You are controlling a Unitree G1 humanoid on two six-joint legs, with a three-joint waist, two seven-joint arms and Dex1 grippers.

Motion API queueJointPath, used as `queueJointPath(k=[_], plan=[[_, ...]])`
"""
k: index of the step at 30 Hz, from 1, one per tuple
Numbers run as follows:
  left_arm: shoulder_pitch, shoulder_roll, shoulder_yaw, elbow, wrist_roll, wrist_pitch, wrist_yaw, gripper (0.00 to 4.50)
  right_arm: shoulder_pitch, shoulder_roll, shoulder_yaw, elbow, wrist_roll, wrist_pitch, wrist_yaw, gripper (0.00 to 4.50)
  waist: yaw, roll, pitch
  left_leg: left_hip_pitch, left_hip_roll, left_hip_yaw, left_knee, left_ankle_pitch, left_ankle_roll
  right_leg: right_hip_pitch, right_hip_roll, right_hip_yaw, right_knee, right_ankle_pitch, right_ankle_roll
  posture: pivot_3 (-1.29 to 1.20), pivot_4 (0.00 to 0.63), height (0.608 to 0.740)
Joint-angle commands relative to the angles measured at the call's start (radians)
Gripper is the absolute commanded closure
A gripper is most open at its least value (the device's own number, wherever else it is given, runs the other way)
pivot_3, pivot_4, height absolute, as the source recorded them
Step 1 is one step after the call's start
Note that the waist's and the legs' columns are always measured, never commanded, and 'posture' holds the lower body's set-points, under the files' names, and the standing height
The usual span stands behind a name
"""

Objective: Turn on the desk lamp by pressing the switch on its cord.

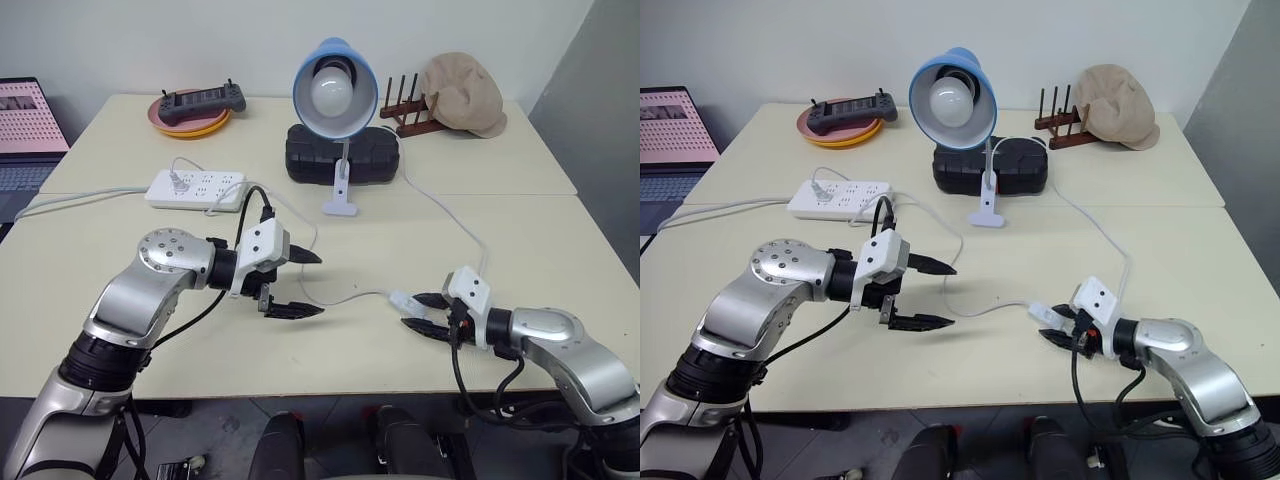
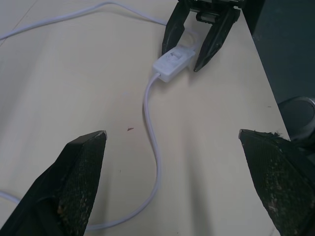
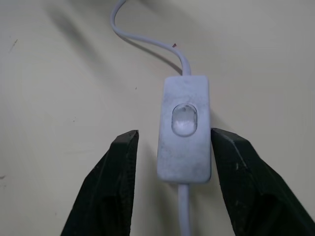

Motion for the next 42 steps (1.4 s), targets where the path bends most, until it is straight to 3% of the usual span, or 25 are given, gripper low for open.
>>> queueJointPath(k=[1, 2, 10, 13, 18, 20, 23, 25, 29, 42], plan=[[0.002, 0.01, 0.018, -0.033, -0.003, -0.004, -0.001, 0.0, 0.007, -0.024, -0.016, 0.001, -0.014, -0.035, 0.025, 3.21, 0.0, 0.0, 0.0, 0.0, 0.0, 0.0, 0.0, 0.0, 0.0, 0.0, 0.0, 0.0, 0.0, 0.0, 0.0, 0.0, 0.15, 0.74], [0.003, 0.011, 0.019, -0.033, -0.003, -0.004, 0.0, 0.0, 0.007, -0.026, -0.016, 0.004, -0.018, -0.038, 0.028, 3.39, 0.0, 0.0, 0.0, 0.0, 0.0, 0.0, 0.0, 0.0, 0.0, 0.0, 0.0, 0.0, 0.0, 0.0, 0.0, 0.0, 0.15, 0.74], [0.011, -0.006, 0.043, -0.04, -0.036, 0.047, 0.036, 0.0, -0.025, -0.025, -0.008, 0.034, -0.045, -0.076, 0.042, 3.4, 0.0, 0.0, 0.0, 0.0, 0.0, 0.0, 0.0, 0.0, 0.0, 0.0, 0.0, 0.0, 0.0, 0.0, 0.0, 0.0, 0.15, 0.74], [-0.007, -0.085, 0.185, -0.053, -0.307, 0.42, 0.178, 0.0, -0.11, 0.021, -0.008, 0.023, -0.04, -0.055, 0.013, 3.4, -0.003, 0.0, 0.0, 0.0, 0.0, 0.0, 0.0, 0.0, 0.0, 0.0, 0.0, 0.0, 0.001, 0.0, 0.0, 0.0, 0.15, 0.74], [0.056, -0.196, 0.349, -0.144, -0.627, 0.767, 0.413, 0.0, -0.226, 0.087, 0.003, 0.032, -0.054, -0.044, -0.03, 3.4, -0.009, 0.0, 0.0, 0.0, 0.001, -0.002, 0.002, 0.0, 0.0, 0.0, 0.001, -0.001, 0.003, 0.0, 0.001, 0.0, 0.15, 0.74], [0.106, -0.307, 0.421, -0.162, -0.799, 0.853, 0.596, 0.0, -0.274, 0.127, 0.016, 0.032, -0.058, -0.048, -0.051, 3.4, -0.009, 0.0, 0.0, 0.0, 0.001, -0.002, 0.002, 0.0, 0.0, 0.0, 0.001, 0.0, 0.003, 0.0, 0.001, 0.0, 0.15, 0.74], [0.133, -0.414, 0.456, -0.164, -0.898, 0.864, 0.777, 0.0, -0.293, 0.148, 0.026, 0.034, -0.072, -0.058, -0.066, 3.4, -0.004, 0.0, 0.0, 0.0, 0.0, -0.002, 0.002, 0.0, 0.0, 0.001, 0.0, -0.001, 0.003, 0.001, 0.0, 0.0, 0.15, 0.74], [0.135, -0.466, 0.461, -0.151, -0.935, 0.842, 0.867, 0.0, -0.297, 0.154, 0.03, 0.033, -0.076, -0.066, -0.064, 3.4, 0.005, 0.0, 0.0, 0.0, 0.0, -0.004, 0.003, 0.0, 0.0, 0.001, 0.0, -0.002, 0.004, 0.001, 0.0, 0.0, 0.15, 0.74], [0.141, -0.515, 0.392, -0.147, -0.828, 0.776, 0.921, 0.0, -0.31, 0.182, 0.04, 0.007, -0.05, -0.051, -0.061, 3.4, 0.004, 0.0, 0.0, 0.001, -0.001, -0.003, 0.007, 0.0, 0.0, 0.001, 0.0, -0.001, 0.007, 0.001, 0.0, 0.0, 0.15, 0.74], [0.082, -0.542, 0.354, -0.03, -0.77, 0.678, 0.893, 0.0, -0.296, 0.184, 0.035, -0.054, 0.013, -0.02, -0.031, 3.4, 0.001, 0.0, 0.0, 0.001, -0.001, -0.003, 0.008, 0.0, 0.0, 0.001, 0.001, 0.0, 0.009, 0.0, 0.0, 0.0, 0.15, 0.74]])
